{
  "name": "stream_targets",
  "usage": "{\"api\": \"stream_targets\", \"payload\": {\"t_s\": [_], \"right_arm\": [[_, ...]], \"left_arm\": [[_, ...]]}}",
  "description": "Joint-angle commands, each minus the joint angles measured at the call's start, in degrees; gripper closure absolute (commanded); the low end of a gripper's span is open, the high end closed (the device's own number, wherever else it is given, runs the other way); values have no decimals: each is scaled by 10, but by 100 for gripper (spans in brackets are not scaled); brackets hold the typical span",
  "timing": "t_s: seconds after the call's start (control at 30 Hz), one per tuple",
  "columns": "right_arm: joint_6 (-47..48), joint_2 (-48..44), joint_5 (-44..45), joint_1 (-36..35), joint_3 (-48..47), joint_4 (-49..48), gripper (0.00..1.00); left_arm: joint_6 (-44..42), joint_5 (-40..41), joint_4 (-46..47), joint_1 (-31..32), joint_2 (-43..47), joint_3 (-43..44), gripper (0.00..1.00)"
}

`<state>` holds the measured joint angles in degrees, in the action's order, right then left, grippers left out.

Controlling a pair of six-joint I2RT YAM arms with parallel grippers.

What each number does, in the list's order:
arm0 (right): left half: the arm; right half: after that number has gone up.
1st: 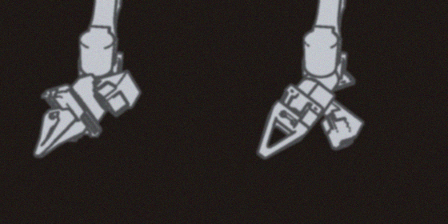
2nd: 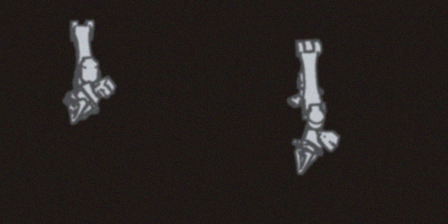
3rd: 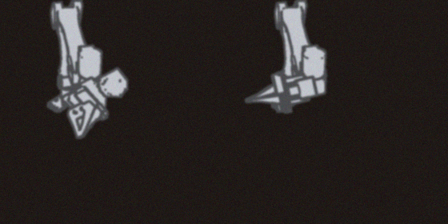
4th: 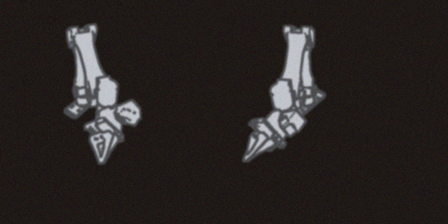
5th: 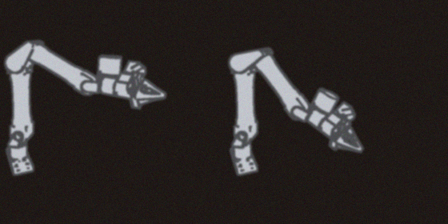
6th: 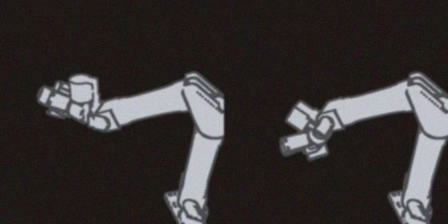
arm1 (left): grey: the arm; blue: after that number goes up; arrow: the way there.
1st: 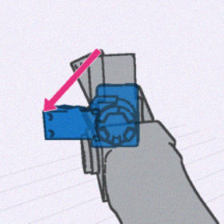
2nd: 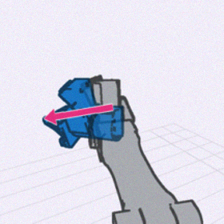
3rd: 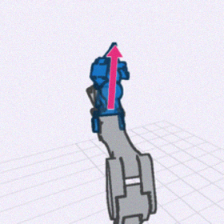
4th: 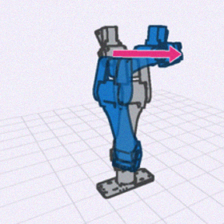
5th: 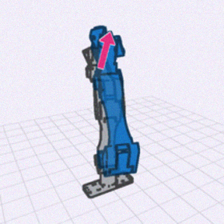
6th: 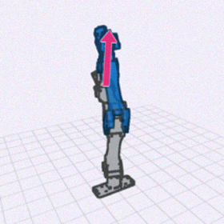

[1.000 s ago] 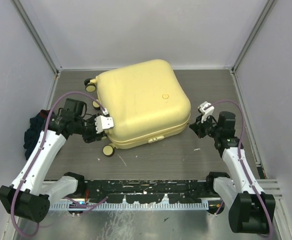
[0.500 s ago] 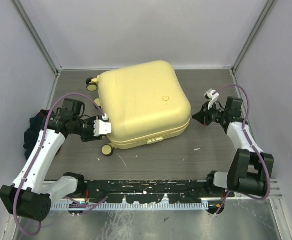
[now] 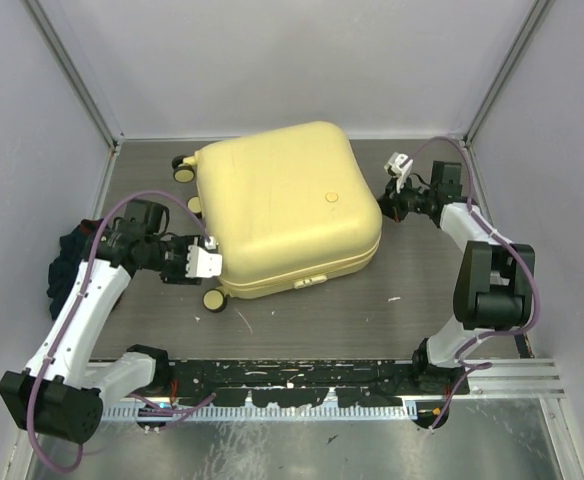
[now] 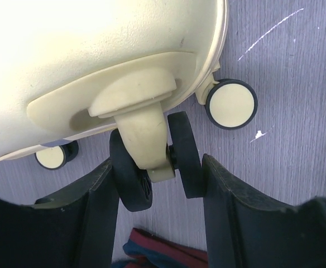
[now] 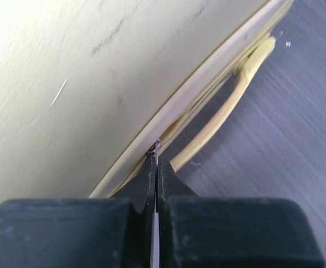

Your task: Pack the luggage

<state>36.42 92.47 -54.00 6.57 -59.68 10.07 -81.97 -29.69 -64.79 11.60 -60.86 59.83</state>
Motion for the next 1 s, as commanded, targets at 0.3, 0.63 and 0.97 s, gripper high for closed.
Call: {"api": "stream_targets", "payload": {"t_s": [0.3,0.63,0.97], "right_arm": [[55,-50,-7,-91,42,-29,99],[-9,-103,20,-130,102,-61,99],[-52,-163,57,-187,150,-89,99]], "left_arm": [[92,2,-170,-11,-39,122,27],[383,-33,-91,-16,-24,239,2],[762,-151,7,-208,-239,326,2]]}}
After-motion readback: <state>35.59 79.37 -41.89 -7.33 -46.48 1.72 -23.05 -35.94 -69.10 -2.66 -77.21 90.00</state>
